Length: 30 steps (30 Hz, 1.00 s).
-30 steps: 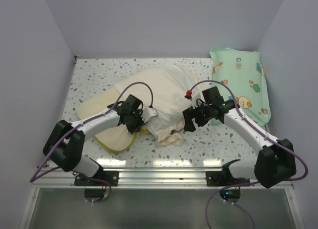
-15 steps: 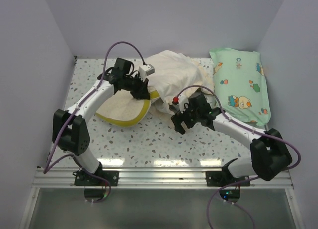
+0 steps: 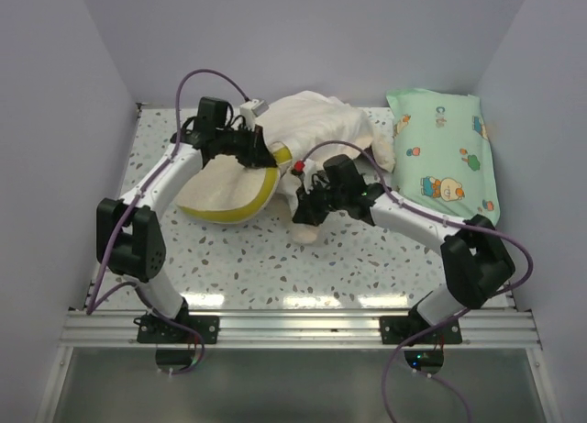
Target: Put the pillow into the pillowcase
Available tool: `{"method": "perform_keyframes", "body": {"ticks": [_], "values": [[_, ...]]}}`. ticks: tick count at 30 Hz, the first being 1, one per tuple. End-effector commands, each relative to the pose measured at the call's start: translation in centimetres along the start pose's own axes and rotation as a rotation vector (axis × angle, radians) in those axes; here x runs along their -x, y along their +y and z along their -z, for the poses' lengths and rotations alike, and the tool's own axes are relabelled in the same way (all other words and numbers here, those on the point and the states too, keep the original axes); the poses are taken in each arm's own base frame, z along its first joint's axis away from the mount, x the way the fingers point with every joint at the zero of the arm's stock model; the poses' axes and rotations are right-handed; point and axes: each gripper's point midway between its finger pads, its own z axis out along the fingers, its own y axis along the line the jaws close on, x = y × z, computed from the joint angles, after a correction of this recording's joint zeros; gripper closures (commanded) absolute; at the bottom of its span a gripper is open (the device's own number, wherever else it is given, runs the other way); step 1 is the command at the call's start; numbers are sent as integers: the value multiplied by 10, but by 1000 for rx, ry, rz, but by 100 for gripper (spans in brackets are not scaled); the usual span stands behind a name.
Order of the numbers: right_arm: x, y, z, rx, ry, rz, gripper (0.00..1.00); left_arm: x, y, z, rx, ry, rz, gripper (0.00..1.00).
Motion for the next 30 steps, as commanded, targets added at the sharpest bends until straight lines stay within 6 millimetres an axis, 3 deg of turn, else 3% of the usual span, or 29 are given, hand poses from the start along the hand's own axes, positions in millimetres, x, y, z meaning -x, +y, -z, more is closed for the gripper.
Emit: {"method": "perform_keyframes", "body": {"ticks": [1, 3, 5, 6, 7, 8, 9, 11, 13, 14, 15, 16, 17, 18, 19, 20, 21, 22, 23, 24, 26, 27, 29, 30], "values": [[84, 144, 50, 512, -140, 42, 100, 68, -18, 22, 0, -270, -22, 100], [86, 181, 64, 641, -125, 39, 100, 91, -20, 29, 32, -377, -21, 100], [74, 204, 79, 748, -72, 37, 100, 86, -22, 18, 53, -395, -19, 100], [59, 212, 83, 776, -21, 33, 100, 83, -13, 15, 124, -407, -28, 100], [50, 213, 85, 791, -15, 93, 100, 60, -2, 2, 165, -365, -14, 100], [41, 214, 90, 810, 9, 105, 100, 37, -5, -16, 197, -298, -22, 100], [25, 214, 94, 822, 65, 82, 100, 20, 14, -26, 292, -254, -48, 100], [13, 221, 108, 863, 82, 90, 100, -36, 41, -46, 393, -106, -47, 100], [7, 225, 116, 874, 88, 71, 100, -71, 56, -52, 416, -11, -45, 100], [-8, 221, 110, 856, 116, 45, 100, -83, 62, -53, 427, 24, -64, 100], [-8, 218, 103, 832, 103, 29, 99, -99, 63, -53, 410, 55, -66, 100], [-13, 216, 98, 816, 109, 13, 85, -104, 60, -53, 383, 62, -68, 94], [-12, 214, 96, 804, 107, 10, 62, -106, 47, -52, 294, 71, -81, 85], [-15, 208, 97, 758, 146, -13, 39, -107, 40, -50, 253, 85, -101, 69], [-12, 201, 98, 734, 133, 40, 33, -111, 34, -46, 221, 112, -135, 58], [8, 187, 104, 693, 85, 77, 31, -116, 21, -34, 179, 145, -201, 45], [4, 176, 114, 663, 128, 41, 30, -123, 17, -26, 173, 171, -238, 27], [12, 163, 119, 640, 101, 73, 29, -135, 14, -12, 168, 220, -242, 20], [34, 135, 127, 568, 44, 46, 30, -130, -2, 4, 101, 201, -356, 15], [34, 122, 132, 538, 58, 32, 30, -129, -7, 14, 90, 203, -392, 0], [54, 88, 133, 382, 40, 45, 33, -120, -17, 40, 82, 178, -433, 0], [58, 70, 125, 303, 56, 43, 34, -103, -22, 50, 82, 148, -455, 0], [70, 35, 114, 117, 47, 46, 36, -89, -19, 73, 111, 106, -408, 0], [87, 19, 104, 53, -7, 31, 36, -77, -17, 82, 136, 81, -413, 0]]}}
